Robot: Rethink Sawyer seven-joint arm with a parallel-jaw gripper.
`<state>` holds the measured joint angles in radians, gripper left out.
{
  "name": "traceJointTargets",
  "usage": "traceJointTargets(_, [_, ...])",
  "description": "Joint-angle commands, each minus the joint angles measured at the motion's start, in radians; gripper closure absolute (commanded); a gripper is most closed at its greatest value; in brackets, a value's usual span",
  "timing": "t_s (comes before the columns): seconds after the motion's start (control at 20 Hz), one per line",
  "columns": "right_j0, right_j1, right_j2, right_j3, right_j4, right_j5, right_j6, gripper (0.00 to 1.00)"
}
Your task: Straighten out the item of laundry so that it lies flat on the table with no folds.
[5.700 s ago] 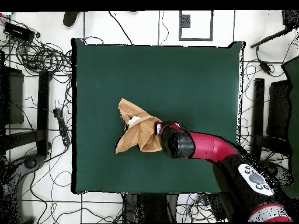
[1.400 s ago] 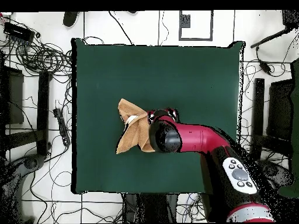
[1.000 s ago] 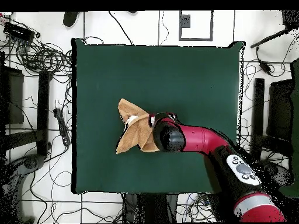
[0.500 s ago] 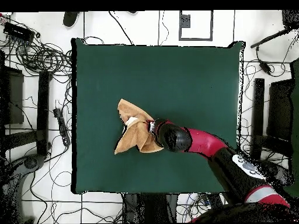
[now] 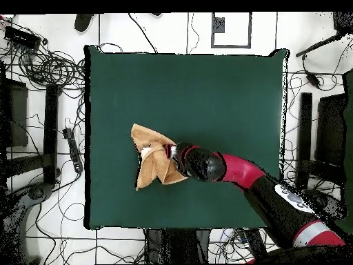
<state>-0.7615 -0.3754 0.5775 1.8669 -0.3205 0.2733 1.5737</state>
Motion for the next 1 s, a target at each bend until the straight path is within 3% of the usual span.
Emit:
traceJointTargets(0.05, [0.008, 0.018, 0.163, 0.074, 0.057, 0.141, 0.03, 0.0])
traceJointTargets(0.35, [0.034, 0.017, 0.141, 0.053, 0.047, 0.143, 0.049, 0.0])
traceJointTargets(0.65, [0.16, 0.109, 0.008, -0.102, 0.019, 0.233, 0.022, 0.0])
traceJointTargets(1.0, [0.29, 0.144, -0.146, -0.248, 0.03, 0.368, 0.079, 0.0])
